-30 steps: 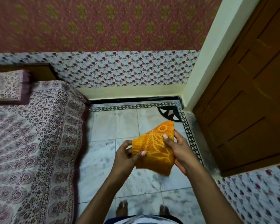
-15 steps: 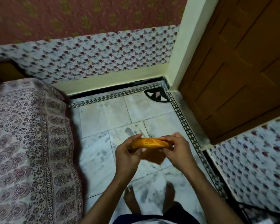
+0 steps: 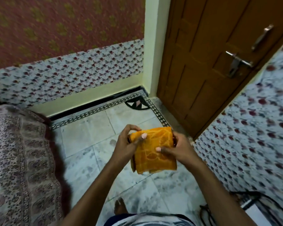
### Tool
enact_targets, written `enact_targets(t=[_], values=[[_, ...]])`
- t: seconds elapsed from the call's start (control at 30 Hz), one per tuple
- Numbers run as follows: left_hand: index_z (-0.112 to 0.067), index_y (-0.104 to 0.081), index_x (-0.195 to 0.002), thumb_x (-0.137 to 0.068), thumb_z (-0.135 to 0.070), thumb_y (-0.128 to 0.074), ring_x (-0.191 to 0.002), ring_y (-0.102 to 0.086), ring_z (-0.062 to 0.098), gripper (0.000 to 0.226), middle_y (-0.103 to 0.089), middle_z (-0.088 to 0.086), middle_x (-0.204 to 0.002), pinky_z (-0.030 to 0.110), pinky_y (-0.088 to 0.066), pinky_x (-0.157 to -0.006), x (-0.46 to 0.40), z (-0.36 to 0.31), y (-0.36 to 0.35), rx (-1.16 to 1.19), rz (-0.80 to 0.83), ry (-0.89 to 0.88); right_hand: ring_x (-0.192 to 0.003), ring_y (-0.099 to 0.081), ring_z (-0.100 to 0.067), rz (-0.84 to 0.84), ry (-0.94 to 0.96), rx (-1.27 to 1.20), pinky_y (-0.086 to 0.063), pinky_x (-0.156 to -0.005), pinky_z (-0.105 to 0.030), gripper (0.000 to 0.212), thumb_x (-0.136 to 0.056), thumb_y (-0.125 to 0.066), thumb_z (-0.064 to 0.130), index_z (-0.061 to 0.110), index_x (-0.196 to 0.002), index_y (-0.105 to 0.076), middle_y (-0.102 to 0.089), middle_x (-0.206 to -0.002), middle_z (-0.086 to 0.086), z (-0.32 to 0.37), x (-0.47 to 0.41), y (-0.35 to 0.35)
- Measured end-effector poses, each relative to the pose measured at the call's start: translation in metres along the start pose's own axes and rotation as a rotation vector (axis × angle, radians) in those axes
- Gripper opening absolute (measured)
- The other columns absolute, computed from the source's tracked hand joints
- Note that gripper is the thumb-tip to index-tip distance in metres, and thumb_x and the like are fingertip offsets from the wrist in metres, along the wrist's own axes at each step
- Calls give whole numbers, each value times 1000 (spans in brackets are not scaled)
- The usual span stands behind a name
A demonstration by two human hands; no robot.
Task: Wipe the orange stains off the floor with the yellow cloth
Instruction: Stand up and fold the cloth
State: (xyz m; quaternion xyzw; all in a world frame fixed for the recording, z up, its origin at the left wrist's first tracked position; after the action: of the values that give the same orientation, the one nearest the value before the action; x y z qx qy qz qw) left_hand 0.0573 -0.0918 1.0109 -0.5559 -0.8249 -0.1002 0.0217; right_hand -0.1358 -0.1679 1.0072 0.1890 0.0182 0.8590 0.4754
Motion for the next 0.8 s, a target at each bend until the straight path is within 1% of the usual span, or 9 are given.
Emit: enact_targets(t=[0.07,0.13,0.2,0.3,0.37,0.47,0.6,0.7,0.8], values=[[-31,-63,-122,-86,-53,-72,-105,-72,38,43,-70,5,-121,56,-62,-72,23,32,-37,152,52,191,-103,-78,-25,-14,-12,-135,-65,-89,-49,50,-67,-98,12,23,-110,-74,-81,-109,-6,-30,19,24],[-31,-60,-130,-90,-43,-75,-102,-72,50,45,-75,14,-116,71,-57,-79,52,53,-72,247,98,254,-103,-78,-30,-35,-57,-335,-65,-86,-52,53,-65,-95,11,20,-112,-74,-80,-112,-11,-62,42,47],[-28,-53,-134,-96,-29,-74,-93,-72,53,44,-75,26,-108,63,-61,-70,77,56,-106,255,91,203,-105,-78,-30,-26,-115,-491,-65,-82,-48,54,-71,-86,11,19,-122,-70,-81,-112,-10,-93,62,69],[-18,-54,-127,-100,-13,-69,-90,-78,37,31,-77,17,-107,46,-63,-62,107,51,-144,272,-47,148,-106,-77,-25,73,-236,-572,-65,-79,-45,54,-80,-79,11,31,-128,-65,-81,-114,-3,-133,87,97],[-12,-68,-118,-100,-9,-67,-97,-77,25,18,-77,7,-112,37,-63,-63,124,50,-165,211,-84,104,-109,-77,-22,198,-271,-516,-64,-82,-46,57,-85,-78,12,40,-131,-61,-80,-117,3,-145,105,110],[-23,-76,-121,-94,-13,-75,-110,-74,14,28,-73,-3,-127,32,-65,-70,154,55,-196,126,-19,160,-104,-77,-13,274,-227,-313,-66,-83,-42,53,-94,-74,11,43,-132,-56,-79,-115,12,-151,131,133],[-23,-72,-125,-85,-8,-84,-115,-74,19,45,-72,-2,-131,46,-67,-75,185,51,-224,184,1,141,-94,-80,-20,56,-226,-470,-66,-75,-40,43,-89,-78,10,30,-126,-67,-82,-108,-1,-163,157,165],[-24,-76,-118,-86,-6,-83,-116,-73,20,37,-73,-1,-128,40,-66,-79,208,49,-240,167,-27,76,-87,-81,-25,-1,-329,-555,-65,-68,-35,19,-89,-76,6,10,-108,-77,-79,-110,-20,-193,195,165],[-29,-76,-118,-87,-10,-82,-118,-70,13,37,-70,-9,-131,29,-64,-82,232,61,-257,101,39,41,-89,-80,-24,-57,-327,-614,-65,-69,-35,22,-90,-74,1,14,-108,-75,-81,-108,-15,-217,236,170]])
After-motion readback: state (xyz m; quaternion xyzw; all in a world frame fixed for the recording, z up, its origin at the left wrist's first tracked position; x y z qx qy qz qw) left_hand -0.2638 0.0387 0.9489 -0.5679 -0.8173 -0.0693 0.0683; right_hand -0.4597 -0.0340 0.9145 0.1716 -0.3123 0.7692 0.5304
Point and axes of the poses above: each hand's wrist, its own x-axis away from the middle knuckle, its own y-axis out of the back of the hand, z = x × y, the point moved 7 cm from there along -x, towards the middle knuckle
